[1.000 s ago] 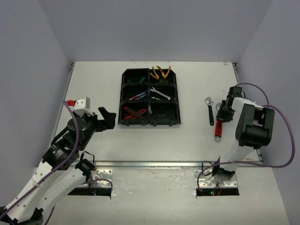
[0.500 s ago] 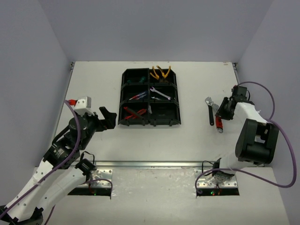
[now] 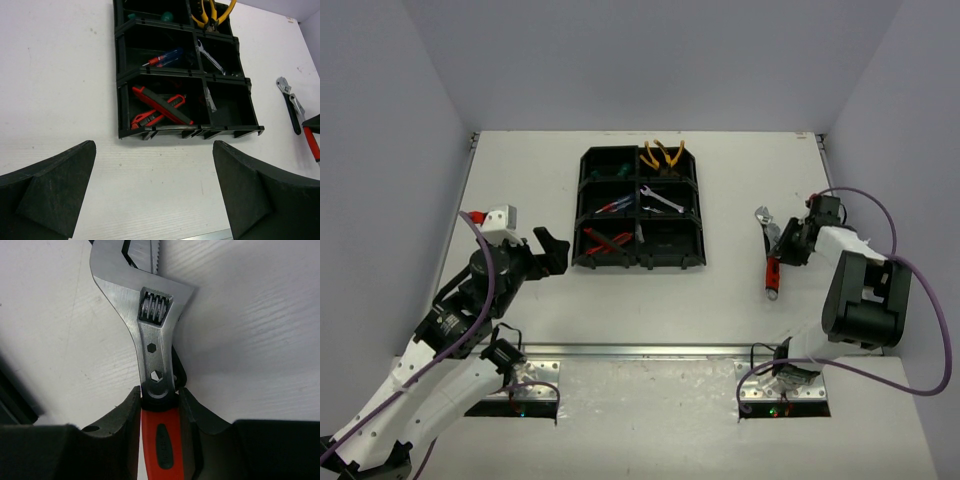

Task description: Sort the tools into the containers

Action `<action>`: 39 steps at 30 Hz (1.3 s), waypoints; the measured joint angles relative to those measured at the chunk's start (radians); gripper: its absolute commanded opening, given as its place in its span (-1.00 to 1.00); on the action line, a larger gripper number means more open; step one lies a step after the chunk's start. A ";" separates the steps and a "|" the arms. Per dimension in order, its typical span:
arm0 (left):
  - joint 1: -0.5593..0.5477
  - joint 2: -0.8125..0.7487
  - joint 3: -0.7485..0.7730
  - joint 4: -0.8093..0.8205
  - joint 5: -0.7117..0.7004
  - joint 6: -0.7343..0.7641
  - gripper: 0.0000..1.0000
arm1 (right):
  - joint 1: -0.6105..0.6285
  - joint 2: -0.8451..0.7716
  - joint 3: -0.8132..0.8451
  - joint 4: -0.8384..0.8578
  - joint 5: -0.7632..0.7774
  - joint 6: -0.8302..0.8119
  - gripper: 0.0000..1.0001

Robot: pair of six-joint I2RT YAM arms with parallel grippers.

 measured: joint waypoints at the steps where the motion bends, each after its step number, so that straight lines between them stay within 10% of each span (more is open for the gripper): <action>1: 0.000 0.001 0.000 0.000 0.000 0.000 1.00 | 0.007 0.000 -0.012 0.005 -0.001 0.002 -1.00; 11: 0.000 0.005 0.000 0.000 -0.004 0.000 1.00 | 0.072 -0.005 -0.093 0.061 0.030 0.024 -0.93; 19: 0.000 0.005 0.000 0.000 -0.004 0.000 1.00 | 0.192 0.018 -0.056 0.024 0.222 0.023 -0.16; 39: 0.000 0.014 0.000 0.000 -0.011 0.000 1.00 | 0.246 0.035 -0.059 0.034 0.286 0.018 0.01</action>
